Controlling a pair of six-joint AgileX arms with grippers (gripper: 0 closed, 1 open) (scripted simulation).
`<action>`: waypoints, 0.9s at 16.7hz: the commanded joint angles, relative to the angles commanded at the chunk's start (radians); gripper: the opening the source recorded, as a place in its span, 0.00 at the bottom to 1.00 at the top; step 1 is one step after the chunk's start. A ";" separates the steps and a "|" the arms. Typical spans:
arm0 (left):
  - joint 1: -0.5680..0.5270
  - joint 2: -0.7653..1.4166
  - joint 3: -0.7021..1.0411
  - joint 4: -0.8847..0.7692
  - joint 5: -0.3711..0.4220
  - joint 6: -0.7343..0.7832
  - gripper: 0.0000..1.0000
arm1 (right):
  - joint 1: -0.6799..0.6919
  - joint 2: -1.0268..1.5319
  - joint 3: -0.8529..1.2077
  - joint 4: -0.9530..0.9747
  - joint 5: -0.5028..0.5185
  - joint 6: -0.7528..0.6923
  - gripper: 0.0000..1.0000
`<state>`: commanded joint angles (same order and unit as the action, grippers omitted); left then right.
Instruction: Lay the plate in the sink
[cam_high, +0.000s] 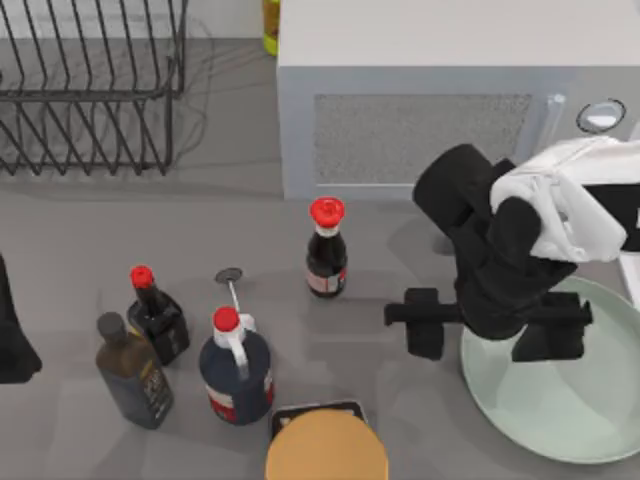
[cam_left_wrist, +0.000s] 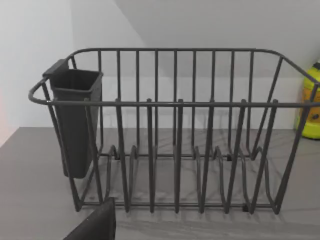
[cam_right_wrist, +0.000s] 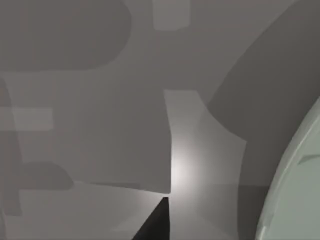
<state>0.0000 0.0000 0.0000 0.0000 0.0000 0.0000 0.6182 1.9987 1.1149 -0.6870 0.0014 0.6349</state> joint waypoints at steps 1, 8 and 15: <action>0.000 0.000 0.000 0.000 0.000 0.000 1.00 | 0.000 0.000 0.000 0.000 0.000 0.000 0.40; 0.000 0.000 0.000 0.000 0.000 0.000 1.00 | 0.000 0.000 0.000 0.000 0.000 0.000 0.00; 0.000 0.000 0.000 0.000 0.000 0.000 1.00 | -0.016 -0.103 0.007 -0.006 0.020 -0.010 0.00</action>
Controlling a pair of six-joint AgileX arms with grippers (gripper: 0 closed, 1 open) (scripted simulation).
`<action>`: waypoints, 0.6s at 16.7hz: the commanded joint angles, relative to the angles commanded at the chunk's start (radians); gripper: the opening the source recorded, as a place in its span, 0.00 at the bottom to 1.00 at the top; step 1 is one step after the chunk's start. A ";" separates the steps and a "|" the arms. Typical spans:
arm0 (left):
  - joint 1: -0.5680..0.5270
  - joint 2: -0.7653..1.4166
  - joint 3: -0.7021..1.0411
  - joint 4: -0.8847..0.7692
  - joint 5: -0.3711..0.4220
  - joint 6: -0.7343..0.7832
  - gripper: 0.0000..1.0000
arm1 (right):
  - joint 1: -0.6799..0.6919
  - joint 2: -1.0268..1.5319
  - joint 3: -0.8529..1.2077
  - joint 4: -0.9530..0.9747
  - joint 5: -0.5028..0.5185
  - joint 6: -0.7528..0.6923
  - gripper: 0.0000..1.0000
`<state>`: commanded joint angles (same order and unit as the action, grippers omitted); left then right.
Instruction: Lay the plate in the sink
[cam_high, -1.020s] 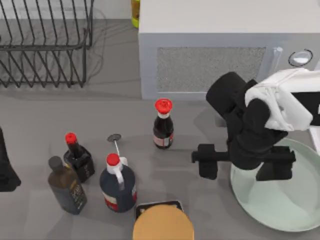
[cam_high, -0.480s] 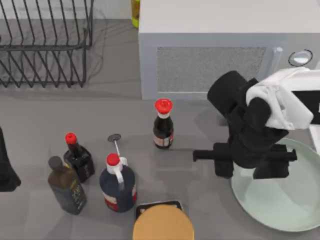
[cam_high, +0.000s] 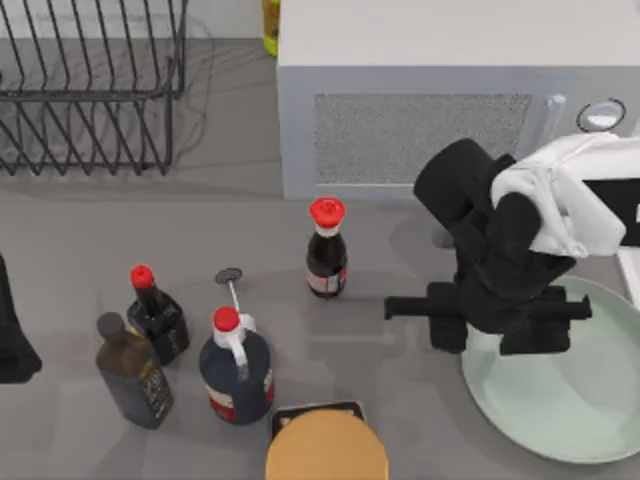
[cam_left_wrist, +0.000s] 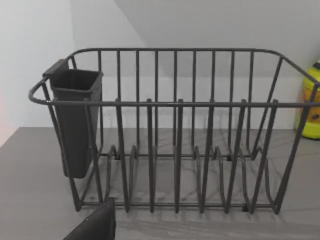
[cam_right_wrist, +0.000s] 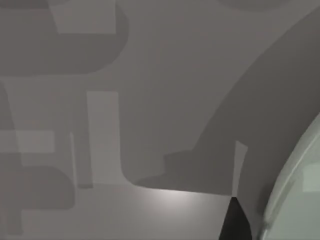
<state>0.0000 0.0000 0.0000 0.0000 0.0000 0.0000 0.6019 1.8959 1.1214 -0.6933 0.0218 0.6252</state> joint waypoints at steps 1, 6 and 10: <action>0.000 0.000 0.000 0.000 0.000 0.000 1.00 | 0.000 0.000 0.002 -0.002 0.000 0.000 0.00; 0.000 0.000 0.000 0.000 0.000 0.000 1.00 | 0.005 0.018 0.167 -0.168 0.000 0.005 0.00; 0.000 0.000 0.000 0.000 0.000 0.000 1.00 | 0.005 0.023 0.478 -0.486 0.000 0.006 0.00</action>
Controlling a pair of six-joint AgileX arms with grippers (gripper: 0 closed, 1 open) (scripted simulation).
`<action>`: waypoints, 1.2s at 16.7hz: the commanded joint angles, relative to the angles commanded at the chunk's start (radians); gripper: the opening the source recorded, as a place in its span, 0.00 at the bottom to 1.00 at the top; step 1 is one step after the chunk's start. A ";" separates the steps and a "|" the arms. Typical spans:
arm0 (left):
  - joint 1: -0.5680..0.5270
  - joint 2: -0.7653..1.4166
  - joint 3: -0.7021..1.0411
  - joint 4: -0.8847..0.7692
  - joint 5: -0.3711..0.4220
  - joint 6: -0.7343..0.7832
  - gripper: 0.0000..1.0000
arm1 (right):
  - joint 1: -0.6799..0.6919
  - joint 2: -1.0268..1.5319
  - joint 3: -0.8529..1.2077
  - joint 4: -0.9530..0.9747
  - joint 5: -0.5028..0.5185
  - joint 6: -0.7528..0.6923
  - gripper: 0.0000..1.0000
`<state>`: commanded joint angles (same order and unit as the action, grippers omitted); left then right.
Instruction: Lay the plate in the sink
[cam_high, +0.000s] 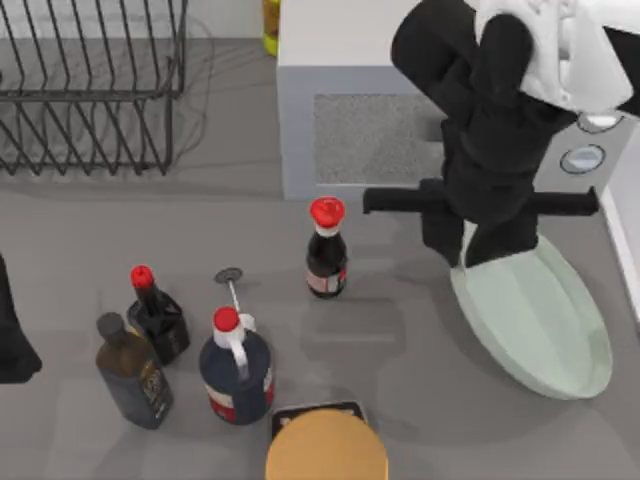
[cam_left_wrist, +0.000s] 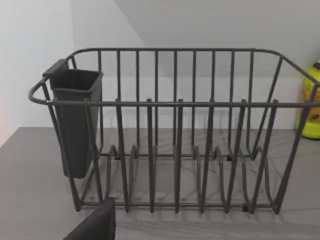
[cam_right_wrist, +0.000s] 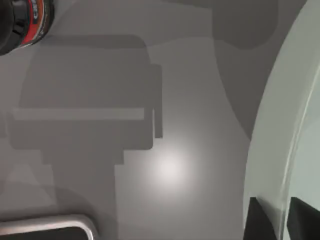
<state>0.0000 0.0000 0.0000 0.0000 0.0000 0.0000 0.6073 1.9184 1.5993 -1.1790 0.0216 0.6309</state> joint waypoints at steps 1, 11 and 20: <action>0.000 0.000 0.000 0.000 0.000 0.000 1.00 | -0.001 -0.002 0.089 -0.094 0.000 -0.001 0.00; 0.000 0.000 0.000 0.000 0.000 0.000 1.00 | -0.016 -0.045 0.524 -0.539 -0.001 -0.017 0.00; 0.000 0.000 0.000 0.000 0.000 0.000 1.00 | -0.143 0.020 0.630 -0.553 0.016 -0.092 0.00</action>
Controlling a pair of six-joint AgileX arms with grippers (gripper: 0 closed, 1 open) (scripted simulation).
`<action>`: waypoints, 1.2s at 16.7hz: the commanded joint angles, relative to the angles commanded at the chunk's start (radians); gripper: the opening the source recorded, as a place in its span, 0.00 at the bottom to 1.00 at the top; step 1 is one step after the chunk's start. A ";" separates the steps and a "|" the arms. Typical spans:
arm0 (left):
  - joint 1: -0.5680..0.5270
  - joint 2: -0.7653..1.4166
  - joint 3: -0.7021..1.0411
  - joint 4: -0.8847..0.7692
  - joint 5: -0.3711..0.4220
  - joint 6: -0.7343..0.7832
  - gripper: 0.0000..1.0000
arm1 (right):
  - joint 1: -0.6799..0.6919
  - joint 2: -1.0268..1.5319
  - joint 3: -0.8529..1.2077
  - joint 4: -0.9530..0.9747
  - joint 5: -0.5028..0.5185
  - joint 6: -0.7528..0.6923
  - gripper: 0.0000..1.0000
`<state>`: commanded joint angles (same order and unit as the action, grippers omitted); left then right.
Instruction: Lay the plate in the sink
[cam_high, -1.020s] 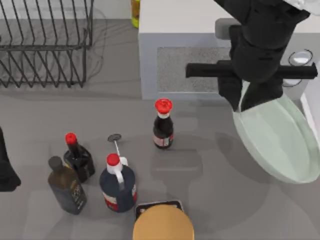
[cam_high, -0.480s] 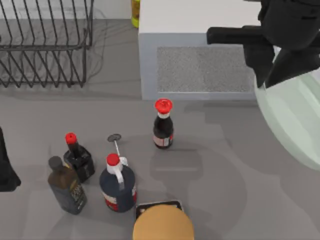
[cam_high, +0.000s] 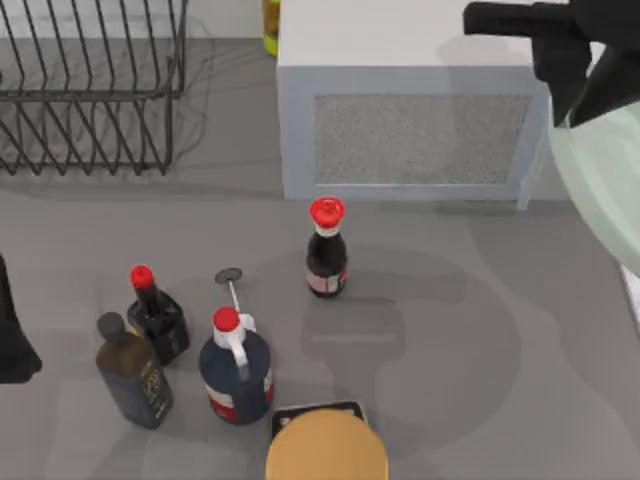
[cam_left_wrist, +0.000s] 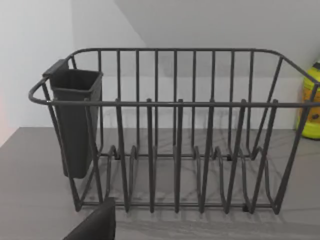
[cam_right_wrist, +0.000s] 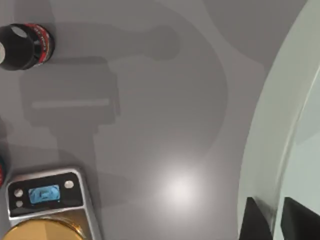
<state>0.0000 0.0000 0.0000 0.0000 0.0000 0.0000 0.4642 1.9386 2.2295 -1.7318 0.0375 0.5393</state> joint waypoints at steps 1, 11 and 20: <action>0.000 0.000 0.000 0.000 0.000 0.000 1.00 | -0.043 0.027 0.039 -0.003 0.004 -0.029 0.00; 0.000 0.000 0.000 0.000 0.000 0.000 1.00 | -0.461 0.478 0.509 -0.020 0.004 -0.415 0.00; 0.000 0.000 0.000 0.000 0.000 0.000 1.00 | -0.547 0.773 0.676 -0.028 -0.028 -0.596 0.00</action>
<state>0.0000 0.0000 0.0000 0.0000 0.0000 0.0000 -0.0827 2.7120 2.9051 -1.7596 0.0091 -0.0569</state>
